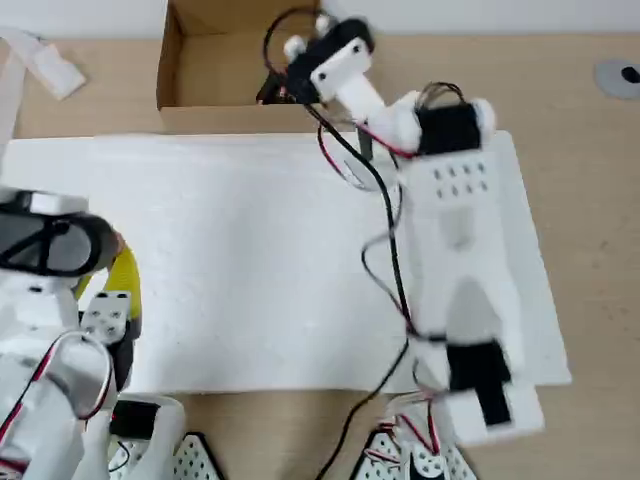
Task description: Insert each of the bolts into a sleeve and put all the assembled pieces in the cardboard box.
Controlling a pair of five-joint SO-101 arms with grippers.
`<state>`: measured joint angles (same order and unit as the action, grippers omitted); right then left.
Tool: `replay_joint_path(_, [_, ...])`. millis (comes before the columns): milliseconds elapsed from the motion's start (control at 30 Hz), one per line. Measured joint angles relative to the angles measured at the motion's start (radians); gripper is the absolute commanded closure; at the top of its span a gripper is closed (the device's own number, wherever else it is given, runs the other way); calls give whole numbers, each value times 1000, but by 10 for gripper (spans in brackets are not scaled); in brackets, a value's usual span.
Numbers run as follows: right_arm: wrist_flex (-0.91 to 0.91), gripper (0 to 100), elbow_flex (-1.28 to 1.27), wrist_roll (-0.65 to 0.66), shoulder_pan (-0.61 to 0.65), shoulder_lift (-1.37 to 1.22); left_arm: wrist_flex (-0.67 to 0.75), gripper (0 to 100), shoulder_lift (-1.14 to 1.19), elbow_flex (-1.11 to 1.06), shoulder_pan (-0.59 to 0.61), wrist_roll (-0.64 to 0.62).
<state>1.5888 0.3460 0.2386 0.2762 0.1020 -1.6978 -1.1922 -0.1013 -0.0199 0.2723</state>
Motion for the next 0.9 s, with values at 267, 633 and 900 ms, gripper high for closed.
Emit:
replay_joint_path(267, [-8, 989, -68, -318, 75, 391, 0, 997, -25, 0, 0, 2])
replay_joint_path(633, [-161, 989, -491, -359, 256, 982, 130, 997, -26, -17, 0, 0])
replay_joint_path(900, [-483, 989, -1040, -359, 264, 1392, 368, 997, -25, -158, 0, -138])
